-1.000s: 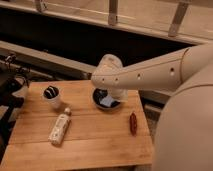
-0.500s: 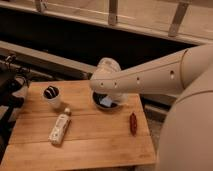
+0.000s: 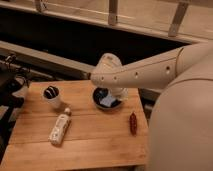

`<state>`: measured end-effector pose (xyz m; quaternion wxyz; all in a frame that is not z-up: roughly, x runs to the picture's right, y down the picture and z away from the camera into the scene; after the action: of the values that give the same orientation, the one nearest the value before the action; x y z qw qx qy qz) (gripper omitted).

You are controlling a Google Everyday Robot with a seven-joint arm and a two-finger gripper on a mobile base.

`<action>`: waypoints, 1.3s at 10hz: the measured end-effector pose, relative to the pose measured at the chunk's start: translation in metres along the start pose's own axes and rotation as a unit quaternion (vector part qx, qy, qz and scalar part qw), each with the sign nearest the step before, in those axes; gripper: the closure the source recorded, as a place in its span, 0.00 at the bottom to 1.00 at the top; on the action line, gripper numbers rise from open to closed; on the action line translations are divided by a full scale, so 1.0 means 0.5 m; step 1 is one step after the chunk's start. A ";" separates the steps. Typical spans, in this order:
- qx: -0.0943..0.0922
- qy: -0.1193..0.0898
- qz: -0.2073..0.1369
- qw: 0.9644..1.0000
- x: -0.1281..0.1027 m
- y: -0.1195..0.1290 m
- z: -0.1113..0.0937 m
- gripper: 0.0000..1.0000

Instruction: Move the arm in a circular motion

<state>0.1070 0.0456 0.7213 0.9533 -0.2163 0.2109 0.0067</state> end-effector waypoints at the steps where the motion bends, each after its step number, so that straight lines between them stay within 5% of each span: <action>1: -0.002 0.000 0.001 1.000 0.004 0.006 0.000 1.00; 5: -0.052 -0.046 0.067 0.995 0.033 -0.035 0.014 1.00; 7: -0.077 -0.071 0.120 0.987 0.071 -0.106 0.051 1.00; 9: -0.101 -0.096 0.175 0.975 0.108 -0.188 0.087 1.00; 11: -0.121 -0.139 0.236 0.954 0.133 -0.247 0.108 0.95; 12: -0.120 -0.150 0.246 0.950 0.135 -0.268 0.112 0.92; 13: -0.114 -0.149 0.236 0.953 0.118 -0.284 0.111 0.95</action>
<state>0.1976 -0.0647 0.8010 0.9142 -0.2639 0.1089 0.2876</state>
